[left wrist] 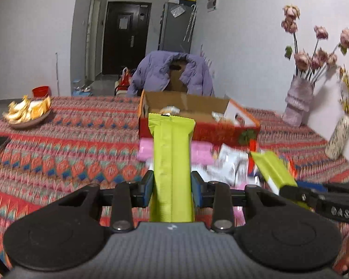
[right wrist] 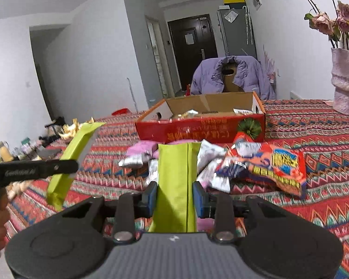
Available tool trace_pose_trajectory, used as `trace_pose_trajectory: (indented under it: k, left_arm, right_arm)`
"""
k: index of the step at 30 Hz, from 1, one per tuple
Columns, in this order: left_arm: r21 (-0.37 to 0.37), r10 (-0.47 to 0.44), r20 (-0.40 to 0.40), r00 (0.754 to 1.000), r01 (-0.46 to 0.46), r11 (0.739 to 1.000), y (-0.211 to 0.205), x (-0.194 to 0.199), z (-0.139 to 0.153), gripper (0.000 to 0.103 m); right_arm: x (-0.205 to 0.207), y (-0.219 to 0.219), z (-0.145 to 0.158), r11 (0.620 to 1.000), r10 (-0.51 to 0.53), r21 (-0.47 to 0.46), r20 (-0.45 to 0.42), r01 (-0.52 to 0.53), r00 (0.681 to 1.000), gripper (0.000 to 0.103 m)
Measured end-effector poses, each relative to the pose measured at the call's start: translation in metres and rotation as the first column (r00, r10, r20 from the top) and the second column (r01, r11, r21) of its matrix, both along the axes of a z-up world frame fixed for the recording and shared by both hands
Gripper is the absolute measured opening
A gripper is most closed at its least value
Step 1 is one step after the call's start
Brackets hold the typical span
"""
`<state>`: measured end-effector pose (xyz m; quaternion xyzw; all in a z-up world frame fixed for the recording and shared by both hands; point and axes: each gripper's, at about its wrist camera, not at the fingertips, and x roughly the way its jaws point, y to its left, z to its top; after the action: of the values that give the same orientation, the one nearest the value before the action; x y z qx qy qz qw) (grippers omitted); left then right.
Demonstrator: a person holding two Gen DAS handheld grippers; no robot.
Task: Organize snacks
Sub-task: 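Carry the green bar into the box and release it beside the other bar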
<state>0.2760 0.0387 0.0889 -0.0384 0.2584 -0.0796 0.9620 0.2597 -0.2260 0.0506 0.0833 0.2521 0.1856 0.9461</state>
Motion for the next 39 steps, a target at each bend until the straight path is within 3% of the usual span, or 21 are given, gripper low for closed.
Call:
trace_pose_trajectory:
  k: [5, 11, 15, 20, 23, 29, 31, 33, 39]
  left_arm:
    - [0.006, -0.016, 0.015, 1.0, 0.016, 1.0, 0.0, 0.075, 0.031, 0.034]
    - [0.032, 0.006, -0.017, 1.0, -0.005, 0.999, -0.008, 0.195, 0.047, 0.034]
    - [0.067, 0.039, -0.101, 0.994, -0.032, 0.997, -0.017, 0.275, 0.031, 0.034]
    - [0.138, 0.053, -0.233, 0.971, -0.021, 0.99, -0.026, 0.346, -0.01, 0.034]
    - [0.203, 0.061, -0.25, 0.966, -0.009, 0.979, -0.033, 0.364, -0.027, 0.034]
    - [0.245, 0.046, -0.269, 0.962, 0.022, 0.969, -0.041, 0.387, -0.043, 0.039]
    - [0.244, 0.05, -0.265, 0.963, 0.017, 0.97, -0.039, 0.39, -0.041, 0.04]
    - [0.233, 0.046, -0.261, 0.964, 0.016, 0.972, -0.036, 0.389, -0.036, 0.043]
    - [0.223, 0.045, -0.221, 0.974, 0.006, 0.975, -0.023, 0.372, -0.007, 0.045]
  right_arm:
    - [0.049, -0.02, 0.032, 0.999, 0.008, 0.037, 0.025, -0.009, 1.0, 0.032]
    - [0.156, -0.042, 0.063, 0.999, -0.022, 0.031, 0.021, 0.021, 1.0, 0.032]
    - [0.239, -0.04, 0.06, 0.999, -0.032, 0.011, -0.045, 0.032, 0.998, 0.032]
    - [0.334, -0.03, 0.033, 0.997, -0.074, -0.023, -0.176, 0.071, 0.982, 0.032]
    - [0.38, -0.016, 0.012, 0.992, -0.113, -0.086, -0.235, 0.095, 0.966, 0.032]
    - [0.432, 0.009, -0.019, 0.975, -0.158, -0.196, -0.299, 0.102, 0.941, 0.035]
    - [0.435, 0.016, -0.02, 0.97, -0.162, -0.221, -0.293, 0.098, 0.942, 0.035]
    - [0.432, 0.018, -0.016, 0.971, -0.151, -0.221, -0.272, 0.091, 0.95, 0.042]
    - [0.406, 0.009, 0.019, 0.969, -0.13, -0.232, -0.203, 0.082, 0.97, 0.048]
